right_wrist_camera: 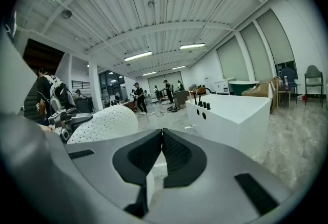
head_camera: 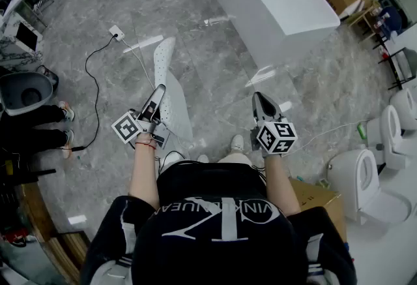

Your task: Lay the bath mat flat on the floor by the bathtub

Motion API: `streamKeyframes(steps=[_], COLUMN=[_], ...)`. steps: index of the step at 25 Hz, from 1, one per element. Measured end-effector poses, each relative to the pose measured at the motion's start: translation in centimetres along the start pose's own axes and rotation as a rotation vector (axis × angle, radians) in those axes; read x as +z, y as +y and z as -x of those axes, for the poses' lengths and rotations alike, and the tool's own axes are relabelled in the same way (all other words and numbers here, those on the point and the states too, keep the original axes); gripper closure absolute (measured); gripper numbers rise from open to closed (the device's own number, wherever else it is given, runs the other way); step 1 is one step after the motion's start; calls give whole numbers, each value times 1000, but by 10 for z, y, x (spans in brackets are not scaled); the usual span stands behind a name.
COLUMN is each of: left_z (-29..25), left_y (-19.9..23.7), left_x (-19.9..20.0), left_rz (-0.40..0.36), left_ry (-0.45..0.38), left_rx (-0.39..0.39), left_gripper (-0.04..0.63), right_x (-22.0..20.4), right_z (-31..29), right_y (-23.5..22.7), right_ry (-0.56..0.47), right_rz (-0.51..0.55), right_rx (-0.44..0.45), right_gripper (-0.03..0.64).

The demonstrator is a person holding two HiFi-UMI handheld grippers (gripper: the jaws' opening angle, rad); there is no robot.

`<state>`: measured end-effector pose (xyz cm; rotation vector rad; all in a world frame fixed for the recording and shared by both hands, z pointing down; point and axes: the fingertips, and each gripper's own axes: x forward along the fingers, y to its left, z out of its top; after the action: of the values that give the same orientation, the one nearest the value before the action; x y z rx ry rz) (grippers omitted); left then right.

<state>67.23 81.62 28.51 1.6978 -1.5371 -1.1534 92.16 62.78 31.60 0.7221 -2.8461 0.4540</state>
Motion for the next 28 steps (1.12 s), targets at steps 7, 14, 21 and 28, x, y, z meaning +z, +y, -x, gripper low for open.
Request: streamKeyframes(steps=[7,14,21,28], left_z=[-32,-60,-88,-135], left_y=[-6,11,48,80], left_x=[26,39,56,77], left_rz=[-146,-183,-321,-477], left_ry=[10,-12,-10,29], left_rx=[26,84,292,386], left_gripper=[559,560,560,561], right_x=[14,22,30,34], right_z=[-15,-30,-61,-130], right_y=[-5,-13,-29,-48], right_ry=[-27,-24,-11,12], right_rz=[-18,-32,-54,-100], right_rx=[-14,-14,-11,-3], right_gripper=[592,592,592,591])
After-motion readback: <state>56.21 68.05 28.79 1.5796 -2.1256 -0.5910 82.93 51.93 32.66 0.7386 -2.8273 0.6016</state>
